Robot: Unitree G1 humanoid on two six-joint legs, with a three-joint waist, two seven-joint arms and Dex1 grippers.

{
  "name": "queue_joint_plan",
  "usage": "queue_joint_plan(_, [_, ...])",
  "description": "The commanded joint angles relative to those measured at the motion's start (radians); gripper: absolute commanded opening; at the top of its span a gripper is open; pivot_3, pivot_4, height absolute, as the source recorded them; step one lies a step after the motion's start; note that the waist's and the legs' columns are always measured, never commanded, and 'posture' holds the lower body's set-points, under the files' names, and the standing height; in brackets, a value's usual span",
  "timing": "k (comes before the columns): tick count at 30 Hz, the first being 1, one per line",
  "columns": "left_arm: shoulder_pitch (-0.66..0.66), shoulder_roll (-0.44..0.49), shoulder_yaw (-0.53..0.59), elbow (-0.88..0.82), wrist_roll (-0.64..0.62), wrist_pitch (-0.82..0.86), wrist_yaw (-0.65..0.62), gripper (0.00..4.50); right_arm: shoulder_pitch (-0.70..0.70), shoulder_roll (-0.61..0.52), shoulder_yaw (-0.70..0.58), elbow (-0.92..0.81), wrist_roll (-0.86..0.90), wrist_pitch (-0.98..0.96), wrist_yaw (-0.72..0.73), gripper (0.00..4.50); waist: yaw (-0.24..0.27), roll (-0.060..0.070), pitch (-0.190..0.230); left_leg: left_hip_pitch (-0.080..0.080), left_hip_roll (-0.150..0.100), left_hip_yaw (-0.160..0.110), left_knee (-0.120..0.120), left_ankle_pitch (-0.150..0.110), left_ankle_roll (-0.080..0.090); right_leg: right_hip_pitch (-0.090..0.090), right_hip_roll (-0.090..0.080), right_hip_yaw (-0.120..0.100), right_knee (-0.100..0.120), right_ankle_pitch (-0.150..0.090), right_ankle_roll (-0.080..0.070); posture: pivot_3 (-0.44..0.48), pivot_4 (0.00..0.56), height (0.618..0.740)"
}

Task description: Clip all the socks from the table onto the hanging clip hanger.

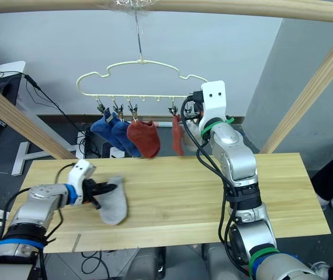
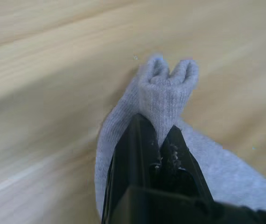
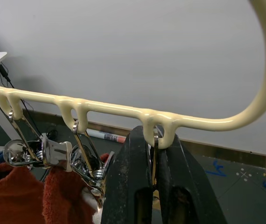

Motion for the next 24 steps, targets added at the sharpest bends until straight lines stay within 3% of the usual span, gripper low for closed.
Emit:
queue_joint_plan(1, [-0.037, -0.032, -0.034, -0.203, -0.087, 0.089, -0.066, 0.04, -0.018, 0.008, 0.001, -0.058, 0.019, -0.016, 0.006, 0.00, 0.001, 0.000, 0.000, 0.000, 0.000, 0.000, 0.000, 0.000, 0.000, 0.000, 0.000, 0.000, 0.000, 0.000, 0.000, -0.007, 0.294, 0.711])
queue_joint_plan(6, [-0.083, -0.105, -0.075, -0.377, -0.188, 0.233, -0.076, 0.04, -0.020, 0.007, -0.003, -0.066, 0.021, -0.007, 0.006, 0.00, -0.011, 0.000, 0.000, -0.001, 0.000, 0.001, 0.000, 0.000, 0.000, 0.000, 0.000, 0.001, -0.002, 0.000, 0.000, -0.015, 0.294, 0.711])
queue_joint_plan(12, [-0.175, -0.218, -0.108, -0.452, -0.272, 0.364, -0.021, 0.04, -0.026, 0.003, -0.005, -0.069, 0.025, 0.001, 0.003, 0.00, -0.019, 0.000, 0.000, -0.001, 0.000, 0.000, 0.000, 0.000, 0.000, 0.000, 0.001, 0.001, -0.002, 0.000, 0.000, -0.040, 0.289, 0.711])
queue_joint_plan(20, [-0.279, -0.402, -0.170, -0.250, -0.083, 0.122, 0.197, 0.04, -0.030, 0.002, -0.005, -0.072, 0.026, 0.006, 0.000, 0.00, -0.023, 0.000, 0.000, -0.001, 0.000, 0.001, -0.001, 0.000, 0.000, 0.001, 0.001, 0.001, -0.005, 0.000, 0.001, -0.053, 0.286, 0.711])
queue_joint_plan(24, [-0.344, -0.491, -0.155, -0.133, -0.051, 0.071, 0.284, 0.04, -0.025, 0.002, -0.005, -0.079, 0.027, 0.010, -0.002, 0.00, -0.020, 0.000, 0.000, -0.002, 0.000, 0.000, -0.001, 0.000, 0.000, 0.001, 0.001, 0.001, -0.006, 0.000, 0.001, -0.060, 0.286, 0.711])
